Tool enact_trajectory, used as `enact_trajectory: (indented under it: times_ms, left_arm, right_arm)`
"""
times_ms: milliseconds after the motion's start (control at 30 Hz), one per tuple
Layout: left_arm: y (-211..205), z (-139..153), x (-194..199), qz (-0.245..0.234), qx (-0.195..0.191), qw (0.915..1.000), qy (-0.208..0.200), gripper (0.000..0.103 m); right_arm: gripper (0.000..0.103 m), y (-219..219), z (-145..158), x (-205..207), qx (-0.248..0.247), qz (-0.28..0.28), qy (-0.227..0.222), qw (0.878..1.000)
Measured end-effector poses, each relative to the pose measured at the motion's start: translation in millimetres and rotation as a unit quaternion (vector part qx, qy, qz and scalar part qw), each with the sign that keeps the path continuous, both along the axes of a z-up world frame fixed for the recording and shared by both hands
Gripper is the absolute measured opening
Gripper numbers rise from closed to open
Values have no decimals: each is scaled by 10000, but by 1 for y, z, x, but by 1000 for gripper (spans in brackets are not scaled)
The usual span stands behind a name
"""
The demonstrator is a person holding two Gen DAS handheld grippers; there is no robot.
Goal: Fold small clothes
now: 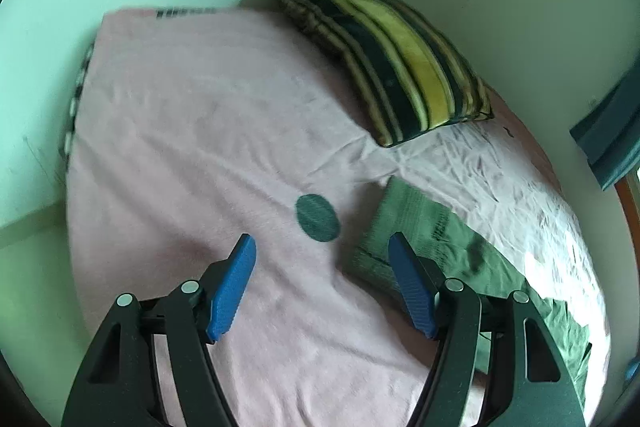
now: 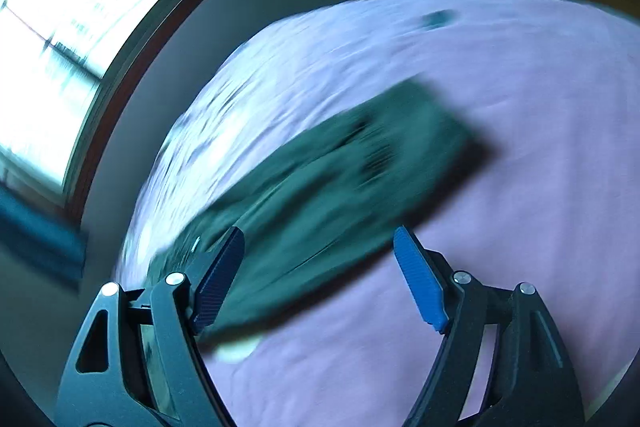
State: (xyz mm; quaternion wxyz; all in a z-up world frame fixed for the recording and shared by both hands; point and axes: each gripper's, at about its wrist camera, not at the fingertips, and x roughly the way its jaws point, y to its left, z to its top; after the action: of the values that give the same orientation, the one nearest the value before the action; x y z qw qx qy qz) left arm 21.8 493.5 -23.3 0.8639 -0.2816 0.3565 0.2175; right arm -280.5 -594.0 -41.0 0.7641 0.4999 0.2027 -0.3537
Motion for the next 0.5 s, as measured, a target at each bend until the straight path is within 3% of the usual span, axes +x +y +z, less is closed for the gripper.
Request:
enact_trajectory:
  times_ms: [100,167,367,500]
  left_arm:
    - [-29,13,3,-195,309,9993,-111,68]
    - [-53,18,7,-410,442,9981,-125,70]
    - [-122,17,24,-1127,446,9926,-45,74]
    - [-168,14,34,-1567,401,9868,4,73]
  right_arm:
    - [77,-23,-15,-23,320,-452,-125,9984]
    - [77,-33,-27,-24,539,-457,-302,9970]
    - [74,-52,-31,-11,416,-301,-420,9978]
    - [39,-63,-34,-4,343,-210,-82,9992]
